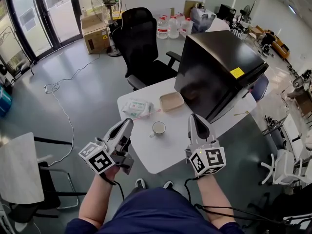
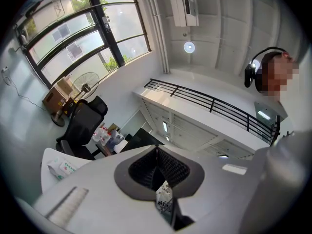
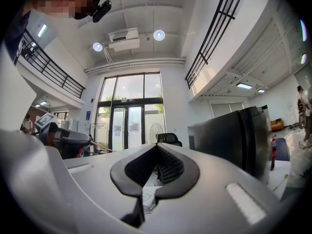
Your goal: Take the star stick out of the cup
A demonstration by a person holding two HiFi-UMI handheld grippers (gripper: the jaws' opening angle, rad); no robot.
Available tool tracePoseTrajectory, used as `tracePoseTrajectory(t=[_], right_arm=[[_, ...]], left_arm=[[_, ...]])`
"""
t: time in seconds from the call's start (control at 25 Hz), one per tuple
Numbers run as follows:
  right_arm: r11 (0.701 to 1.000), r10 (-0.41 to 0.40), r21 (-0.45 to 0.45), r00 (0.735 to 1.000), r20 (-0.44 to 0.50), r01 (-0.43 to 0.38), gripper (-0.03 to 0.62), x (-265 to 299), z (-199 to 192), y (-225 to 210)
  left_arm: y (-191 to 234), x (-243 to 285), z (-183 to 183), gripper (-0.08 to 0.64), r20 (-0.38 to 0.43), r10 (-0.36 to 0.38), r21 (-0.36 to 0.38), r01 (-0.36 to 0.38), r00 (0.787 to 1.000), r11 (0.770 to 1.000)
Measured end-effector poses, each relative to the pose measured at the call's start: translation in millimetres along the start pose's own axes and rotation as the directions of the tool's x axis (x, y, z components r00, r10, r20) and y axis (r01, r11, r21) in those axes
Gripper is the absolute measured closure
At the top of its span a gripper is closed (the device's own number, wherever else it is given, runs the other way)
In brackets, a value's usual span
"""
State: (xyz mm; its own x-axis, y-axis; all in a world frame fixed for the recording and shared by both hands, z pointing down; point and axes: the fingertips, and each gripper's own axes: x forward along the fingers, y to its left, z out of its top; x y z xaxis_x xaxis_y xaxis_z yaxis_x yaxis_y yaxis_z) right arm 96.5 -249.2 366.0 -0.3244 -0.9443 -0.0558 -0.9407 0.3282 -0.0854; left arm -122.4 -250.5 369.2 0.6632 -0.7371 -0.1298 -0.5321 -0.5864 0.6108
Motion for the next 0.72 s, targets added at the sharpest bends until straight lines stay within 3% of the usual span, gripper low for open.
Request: tracePoseTrajectory(t=[0.72], right_arm=[[0.999,0.020,-0.027,0.999,-0.030,-0.021,0.586,-1.8,-4.0,7.5]], left_arm=[[-1.8,-2.4,-0.3,0.551,-0.014,-0.017,-0.010,0.017,1.000,1.000]])
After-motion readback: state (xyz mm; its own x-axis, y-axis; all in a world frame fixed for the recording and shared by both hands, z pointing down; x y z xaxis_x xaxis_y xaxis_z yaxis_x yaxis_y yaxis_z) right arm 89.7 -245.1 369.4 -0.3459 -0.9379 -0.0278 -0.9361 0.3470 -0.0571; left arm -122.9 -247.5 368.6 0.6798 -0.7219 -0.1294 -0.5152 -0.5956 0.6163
